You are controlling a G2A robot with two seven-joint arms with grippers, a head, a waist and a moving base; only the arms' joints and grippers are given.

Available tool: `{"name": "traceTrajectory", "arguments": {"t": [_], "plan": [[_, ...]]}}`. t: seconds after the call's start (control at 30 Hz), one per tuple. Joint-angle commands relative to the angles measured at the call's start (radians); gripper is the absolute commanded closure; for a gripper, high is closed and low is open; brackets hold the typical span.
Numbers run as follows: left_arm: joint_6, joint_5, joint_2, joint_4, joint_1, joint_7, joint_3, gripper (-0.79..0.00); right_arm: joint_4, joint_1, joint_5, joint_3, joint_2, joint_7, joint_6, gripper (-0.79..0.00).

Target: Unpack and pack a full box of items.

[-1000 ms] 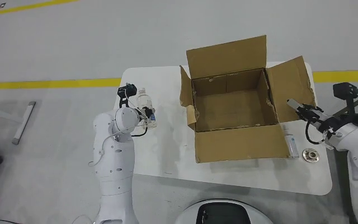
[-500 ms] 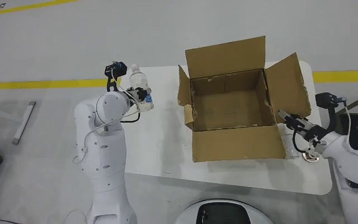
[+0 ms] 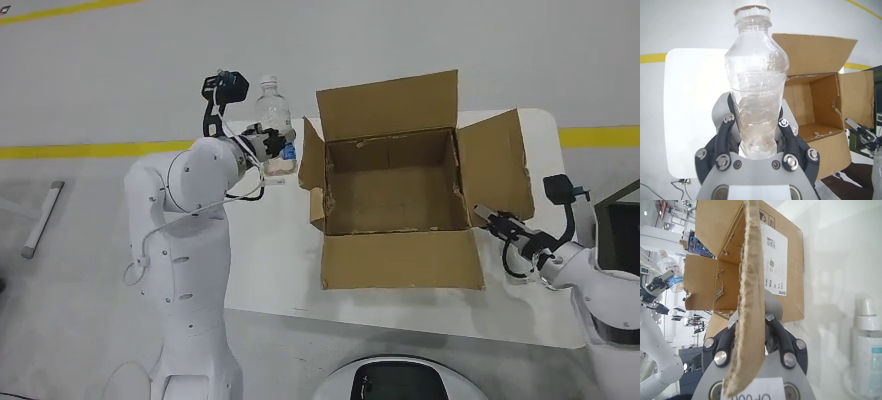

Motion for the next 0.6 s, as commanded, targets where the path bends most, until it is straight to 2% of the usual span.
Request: {"name": "traceTrajectory", "arguments": {"t": [0.0, 0.03, 0.07, 0.17, 0.37, 0.57], "plan": [[-0.005, -0.026, 0.000, 0.002, -0.008, -0.010, 0.012, 0.000, 0.000, 0.002, -0.002, -0.008, 0.001, -0.002, 0.006, -0.114], [-0.006, -0.040, 0.000, 0.004, -0.013, -0.013, 0.018, 0.000, 0.001, 0.004, 0.000, -0.010, 0.002, 0.000, 0.008, -0.329], [-0.003, -0.053, 0.000, 0.008, -0.016, -0.016, 0.021, 0.000, 0.002, 0.005, 0.002, -0.010, 0.003, 0.001, 0.010, -0.785], [0.008, -0.102, -0.002, 0.028, -0.043, -0.031, 0.046, 0.000, -0.008, 0.008, -0.005, 0.009, 0.007, -0.005, 0.017, -0.785], [0.008, -0.087, -0.002, 0.027, -0.070, -0.015, 0.112, 0.000, -0.055, -0.003, -0.039, 0.078, 0.019, -0.019, 0.008, -0.785], [0.032, -0.091, 0.006, 0.022, -0.111, -0.008, 0.082, 0.000, -0.087, -0.012, -0.050, 0.124, 0.027, -0.033, 0.013, -0.785]]}}
